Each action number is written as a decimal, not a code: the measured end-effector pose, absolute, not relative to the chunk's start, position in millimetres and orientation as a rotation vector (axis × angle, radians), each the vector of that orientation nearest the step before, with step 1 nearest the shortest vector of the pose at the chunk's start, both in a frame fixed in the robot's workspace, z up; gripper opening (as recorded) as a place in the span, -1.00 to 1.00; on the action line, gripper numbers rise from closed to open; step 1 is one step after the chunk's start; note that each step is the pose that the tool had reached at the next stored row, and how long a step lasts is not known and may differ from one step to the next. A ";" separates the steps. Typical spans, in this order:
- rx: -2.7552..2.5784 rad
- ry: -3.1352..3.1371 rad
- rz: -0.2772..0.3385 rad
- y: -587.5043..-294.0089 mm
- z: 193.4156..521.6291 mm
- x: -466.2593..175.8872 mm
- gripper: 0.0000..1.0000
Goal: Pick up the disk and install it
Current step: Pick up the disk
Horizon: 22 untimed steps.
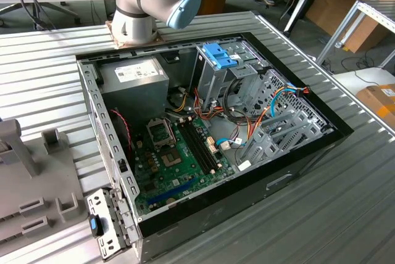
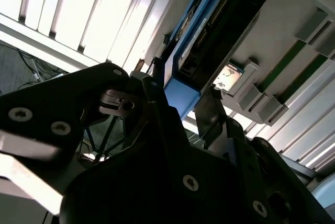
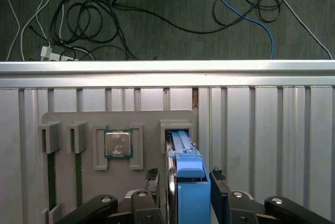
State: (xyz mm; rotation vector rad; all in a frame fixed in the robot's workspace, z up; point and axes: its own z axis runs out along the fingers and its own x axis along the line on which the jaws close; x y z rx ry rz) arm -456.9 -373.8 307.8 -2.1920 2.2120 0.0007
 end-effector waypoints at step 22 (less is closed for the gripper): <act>-2.178 2.219 0.008 -373.9 312.5 -456.9 -0.26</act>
